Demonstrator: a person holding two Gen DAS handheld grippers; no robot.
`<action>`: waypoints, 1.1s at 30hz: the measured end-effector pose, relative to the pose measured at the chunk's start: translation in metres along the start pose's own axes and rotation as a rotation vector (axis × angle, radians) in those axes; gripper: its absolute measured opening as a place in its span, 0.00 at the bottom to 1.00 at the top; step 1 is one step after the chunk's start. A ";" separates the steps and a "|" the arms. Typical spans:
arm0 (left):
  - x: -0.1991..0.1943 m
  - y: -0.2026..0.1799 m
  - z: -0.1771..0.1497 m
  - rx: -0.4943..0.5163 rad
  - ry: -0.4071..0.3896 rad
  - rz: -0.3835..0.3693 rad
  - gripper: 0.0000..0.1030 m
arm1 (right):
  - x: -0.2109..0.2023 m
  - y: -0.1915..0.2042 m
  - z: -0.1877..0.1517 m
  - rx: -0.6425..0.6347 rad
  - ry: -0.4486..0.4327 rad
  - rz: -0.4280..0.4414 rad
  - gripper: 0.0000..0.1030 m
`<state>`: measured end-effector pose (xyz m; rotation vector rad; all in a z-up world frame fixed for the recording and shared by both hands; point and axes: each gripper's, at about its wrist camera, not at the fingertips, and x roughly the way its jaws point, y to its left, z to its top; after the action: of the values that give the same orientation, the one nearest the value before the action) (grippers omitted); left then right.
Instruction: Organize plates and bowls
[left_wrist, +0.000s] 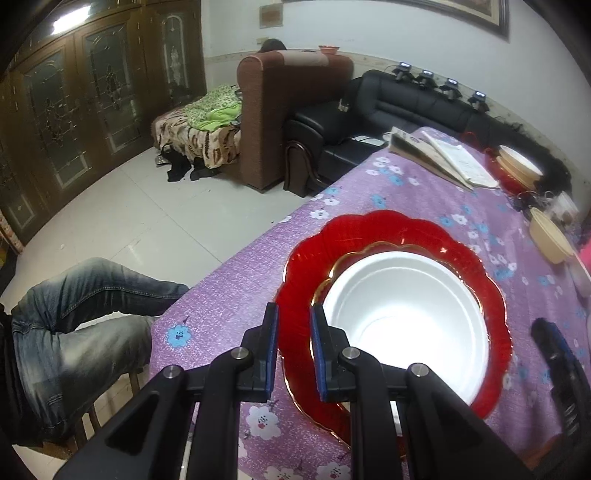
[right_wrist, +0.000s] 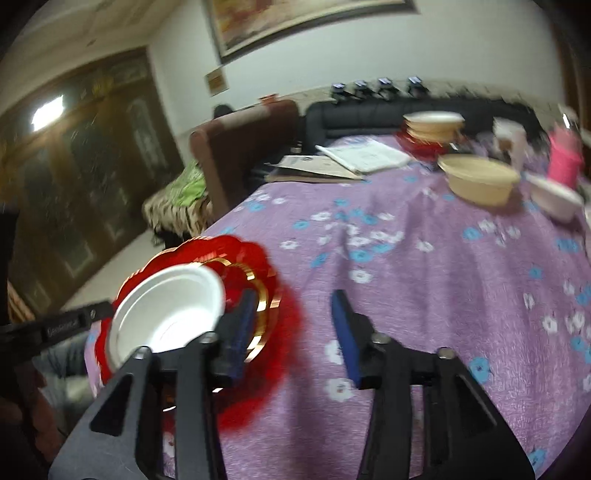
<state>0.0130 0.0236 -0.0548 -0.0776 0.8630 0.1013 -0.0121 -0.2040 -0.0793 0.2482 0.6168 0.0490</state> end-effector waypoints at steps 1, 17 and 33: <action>0.000 0.000 0.000 -0.006 -0.002 0.007 0.16 | 0.001 -0.008 0.001 0.039 0.009 -0.001 0.45; -0.043 -0.036 0.006 0.076 -0.206 0.095 0.31 | 0.041 -0.076 -0.008 0.425 0.230 0.078 0.45; -0.068 -0.130 0.010 0.237 -0.257 -0.029 0.50 | 0.029 -0.105 -0.005 0.458 0.233 0.091 0.45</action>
<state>-0.0071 -0.1086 0.0070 0.1426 0.6123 -0.0187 0.0058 -0.3008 -0.1253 0.7220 0.8453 0.0236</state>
